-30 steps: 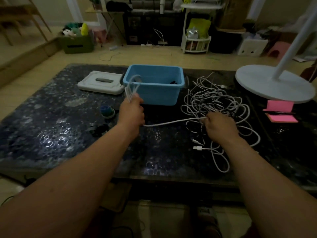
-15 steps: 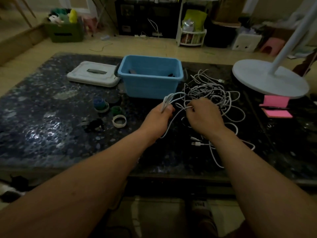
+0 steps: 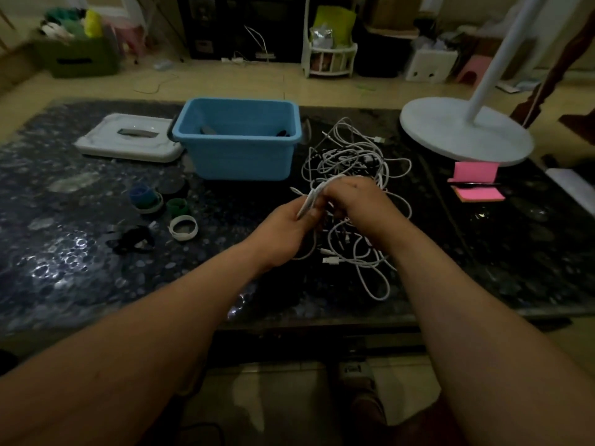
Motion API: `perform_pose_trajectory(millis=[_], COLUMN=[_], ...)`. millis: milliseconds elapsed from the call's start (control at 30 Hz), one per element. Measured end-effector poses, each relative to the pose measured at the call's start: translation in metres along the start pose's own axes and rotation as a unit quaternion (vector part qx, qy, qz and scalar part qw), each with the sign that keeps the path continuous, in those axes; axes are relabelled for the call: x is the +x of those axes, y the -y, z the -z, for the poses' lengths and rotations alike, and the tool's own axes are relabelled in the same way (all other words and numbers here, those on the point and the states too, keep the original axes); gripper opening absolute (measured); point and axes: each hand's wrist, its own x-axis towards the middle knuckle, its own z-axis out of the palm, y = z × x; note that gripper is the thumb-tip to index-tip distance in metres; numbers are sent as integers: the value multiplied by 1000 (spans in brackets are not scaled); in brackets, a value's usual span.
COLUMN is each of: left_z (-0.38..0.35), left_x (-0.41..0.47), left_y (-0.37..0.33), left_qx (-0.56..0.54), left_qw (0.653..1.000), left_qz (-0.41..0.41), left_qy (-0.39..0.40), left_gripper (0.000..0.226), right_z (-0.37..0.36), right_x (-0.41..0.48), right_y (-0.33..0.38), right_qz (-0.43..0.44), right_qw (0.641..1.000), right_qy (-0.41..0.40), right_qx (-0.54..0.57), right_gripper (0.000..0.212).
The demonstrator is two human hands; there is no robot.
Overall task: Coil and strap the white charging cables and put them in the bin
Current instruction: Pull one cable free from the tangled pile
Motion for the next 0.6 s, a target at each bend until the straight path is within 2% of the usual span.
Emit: perform_pose_trajectory(millis=[100, 200, 267, 333, 433, 533, 600], left_z=[-4, -7, -8, -7, -2, 7, 19], left_x=[2, 3, 4, 6, 6, 3, 4], left_y=[-2, -5, -12, -14, -12, -15, -17], left_qx=[-24, -126, -207, -241, -161, -39, -8], left_qw=[1000, 991, 974, 962, 977, 991, 990], left_qz=[3, 29, 66, 104, 98, 82, 90], left_qy=[-4, -37, -58, -78, -99, -95, -111], left_gripper=[26, 24, 22, 24, 26, 24, 20], right_z=[-3, -7, -6, -4, 4, 19, 32], right_x=[2, 2, 3, 6, 10, 10, 10], right_y=[0, -6, -16, -28, -46, -58, -63], right_qz=[4, 3, 15, 29, 23, 17, 16], right_qw=[1000, 1000, 999, 991, 967, 951, 944], right_qy=[2, 7, -3, -7, -5, -34, -53], right_qx=[14, 23, -36, -133, -255, -306, -324], right_gripper=[25, 30, 32, 37, 38, 40, 40])
